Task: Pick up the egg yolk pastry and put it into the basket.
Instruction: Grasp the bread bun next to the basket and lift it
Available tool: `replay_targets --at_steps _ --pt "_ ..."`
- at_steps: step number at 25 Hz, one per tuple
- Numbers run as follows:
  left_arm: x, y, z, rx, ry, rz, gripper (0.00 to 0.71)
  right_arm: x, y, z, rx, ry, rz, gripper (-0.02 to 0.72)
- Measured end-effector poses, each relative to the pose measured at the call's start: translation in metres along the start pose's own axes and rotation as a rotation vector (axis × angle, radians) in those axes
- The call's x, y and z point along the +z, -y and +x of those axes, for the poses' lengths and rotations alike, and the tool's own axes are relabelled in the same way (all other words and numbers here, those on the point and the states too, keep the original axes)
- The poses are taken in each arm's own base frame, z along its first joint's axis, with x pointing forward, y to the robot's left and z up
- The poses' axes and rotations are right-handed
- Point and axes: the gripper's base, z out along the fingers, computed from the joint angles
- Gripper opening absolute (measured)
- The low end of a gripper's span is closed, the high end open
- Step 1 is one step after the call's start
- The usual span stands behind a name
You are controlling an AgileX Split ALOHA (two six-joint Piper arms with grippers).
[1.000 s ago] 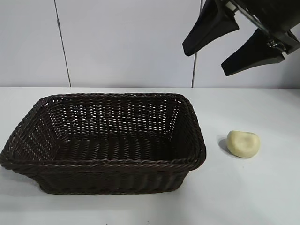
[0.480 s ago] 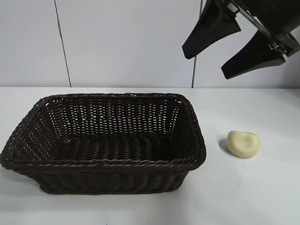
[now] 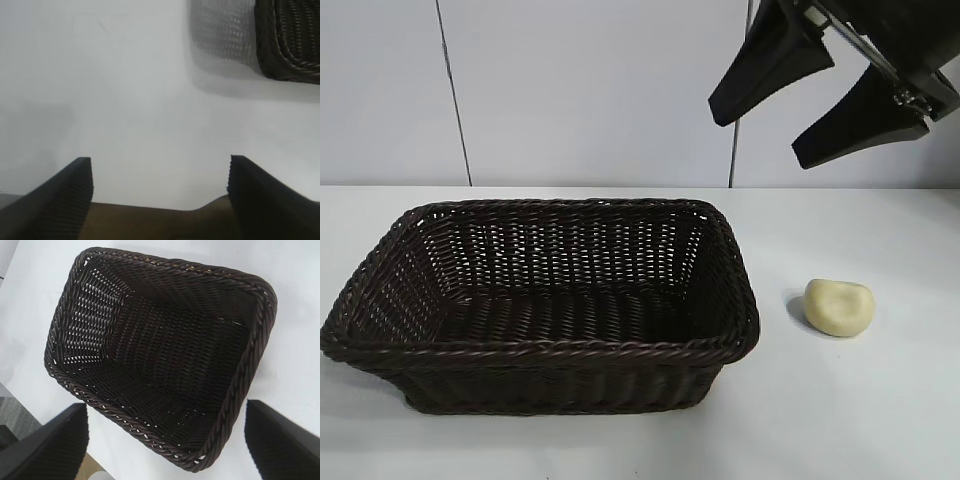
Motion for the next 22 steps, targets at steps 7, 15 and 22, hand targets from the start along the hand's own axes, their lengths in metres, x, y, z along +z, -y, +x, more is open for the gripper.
replay_targets --at_steps 7,15,22 --pt "0.0 0.0 0.0 0.0 0.003 0.0 0.543 0.0 0.0 0.0 -0.003 -0.002 0.002 0.611" --pt "-0.025 0.002 0.022 0.011 0.231 -0.007 0.543 0.0 0.0 0.001 -0.005 -0.008 0.002 0.611" --pt "-0.037 0.003 0.037 0.017 0.356 -0.009 0.543 0.0 0.0 0.001 0.001 -0.011 0.005 0.611"
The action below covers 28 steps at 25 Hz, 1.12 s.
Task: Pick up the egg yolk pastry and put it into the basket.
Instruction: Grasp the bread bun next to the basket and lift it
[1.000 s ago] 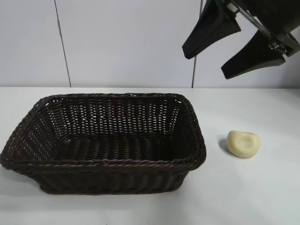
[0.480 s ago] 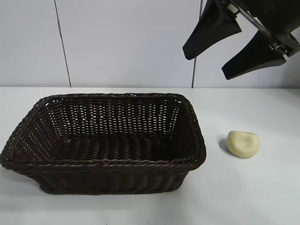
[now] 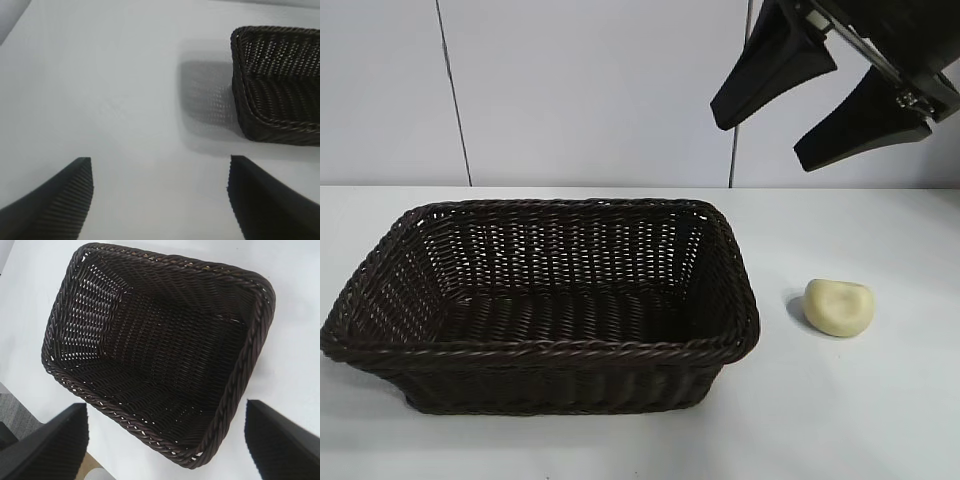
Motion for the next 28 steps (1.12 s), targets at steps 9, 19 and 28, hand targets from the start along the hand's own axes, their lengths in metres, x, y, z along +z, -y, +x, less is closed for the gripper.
replay_targets --at_steps 9,19,28 --pt "0.0 0.0 0.0 -0.001 0.0 0.002 0.543 0.0 0.007 0.004 0.07 -0.043 0.084 0.611" --pt "0.0 0.0 0.0 -0.001 0.0 0.002 0.543 -0.016 0.046 0.005 0.174 -0.038 0.265 0.611" --pt "0.0 0.0 0.0 -0.001 0.0 0.002 0.543 -0.011 0.109 0.011 0.33 -0.076 0.336 0.611"
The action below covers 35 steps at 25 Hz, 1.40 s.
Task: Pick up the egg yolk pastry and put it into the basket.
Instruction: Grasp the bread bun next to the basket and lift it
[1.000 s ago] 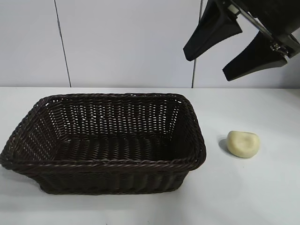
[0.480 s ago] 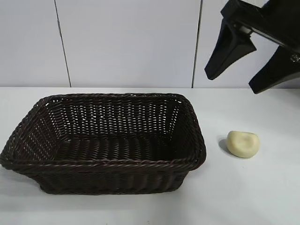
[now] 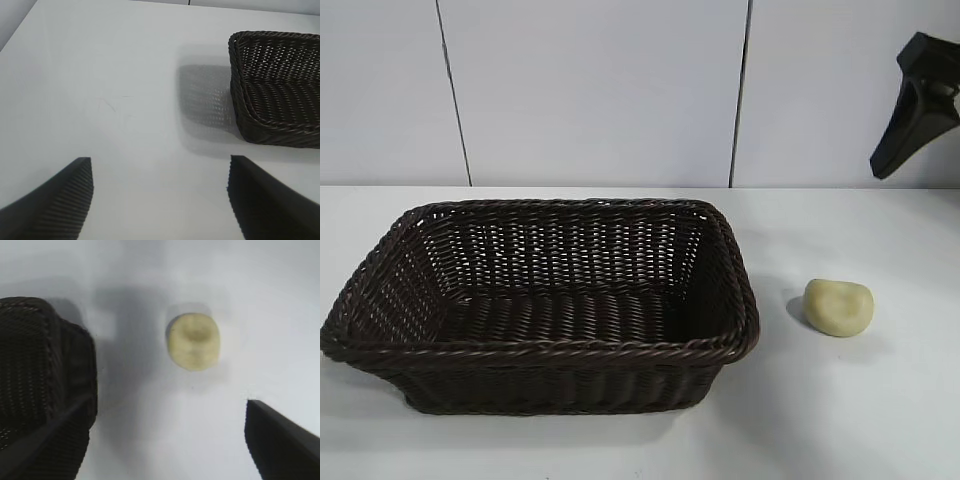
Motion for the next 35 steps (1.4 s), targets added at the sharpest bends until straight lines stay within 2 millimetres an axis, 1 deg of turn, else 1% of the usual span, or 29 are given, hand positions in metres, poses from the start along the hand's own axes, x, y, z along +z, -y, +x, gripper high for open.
replay_targets --at_steps 8,11,15,20,26,29,32,35 --pt "0.0 0.0 0.0 0.0 0.0 0.0 0.543 0.057 0.015 -0.012 0.099 -0.012 0.0 0.611" --pt "0.0 0.0 0.0 0.0 0.0 0.0 0.543 0.075 0.021 -0.011 0.118 -0.039 0.005 0.611" --pt "0.0 0.0 0.0 0.0 0.0 0.0 0.543 0.094 0.026 -0.009 0.117 -0.067 -0.001 0.611" --pt "0.0 0.0 0.0 0.0 0.0 0.0 0.543 0.106 0.027 -0.011 0.129 -0.051 -0.023 0.61" --pt "0.0 0.0 0.0 0.0 0.0 0.0 0.543 0.122 0.03 -0.008 0.136 -0.069 -0.042 0.609" --pt "0.0 0.0 0.0 0.0 0.0 0.0 0.543 0.123 0.03 -0.008 0.135 -0.066 -0.049 0.602" --pt "0.0 0.0 0.0 0.0 0.0 0.0 0.543 0.123 0.03 -0.009 0.137 -0.062 -0.051 0.54" --pt "0.0 0.0 0.0 0.0 0.0 0.0 0.543 0.123 0.03 -0.009 0.138 -0.057 -0.051 0.44"
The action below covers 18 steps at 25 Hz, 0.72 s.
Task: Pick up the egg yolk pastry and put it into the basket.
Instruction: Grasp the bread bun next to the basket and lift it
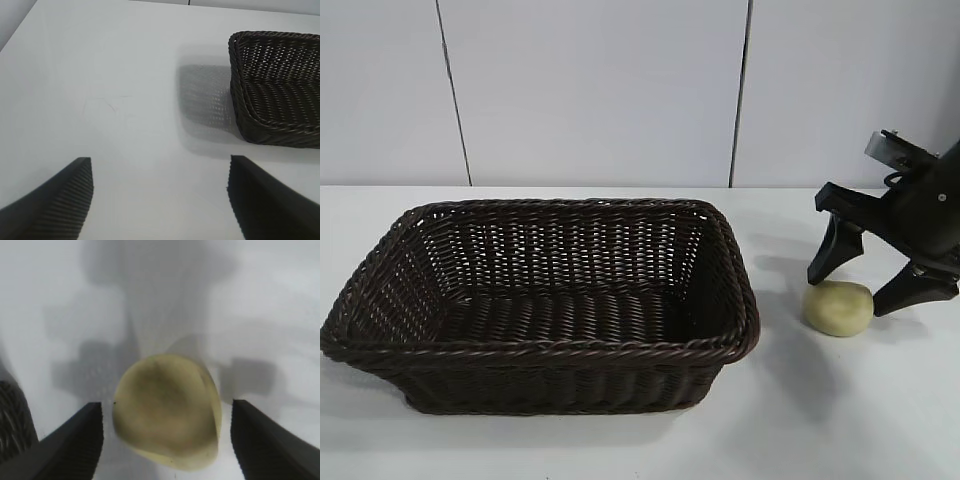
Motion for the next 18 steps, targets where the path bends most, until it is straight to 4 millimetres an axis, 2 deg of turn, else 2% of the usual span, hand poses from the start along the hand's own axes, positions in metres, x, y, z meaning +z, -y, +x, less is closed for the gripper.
replay_targets --at_steps 5,6,10,12,18 --pt "0.0 0.0 0.0 0.0 0.0 0.0 0.543 0.0 0.0 0.0 0.002 0.002 0.0 0.125" --pt "0.0 0.0 0.0 0.0 0.0 0.0 0.543 0.0 0.0 0.0 0.002 0.002 0.0 0.08" --pt "0.0 0.0 0.0 0.0 0.0 0.0 0.543 -0.002 -0.002 0.001 0.0 -0.01 -0.01 0.032" --pt "0.0 0.0 0.0 0.0 0.0 0.0 0.543 -0.011 -0.007 -0.001 -0.014 -0.015 -0.032 0.032" --pt "0.0 0.0 0.0 0.0 0.0 0.0 0.543 -0.07 -0.042 -0.015 -0.112 0.0 -0.148 0.029"
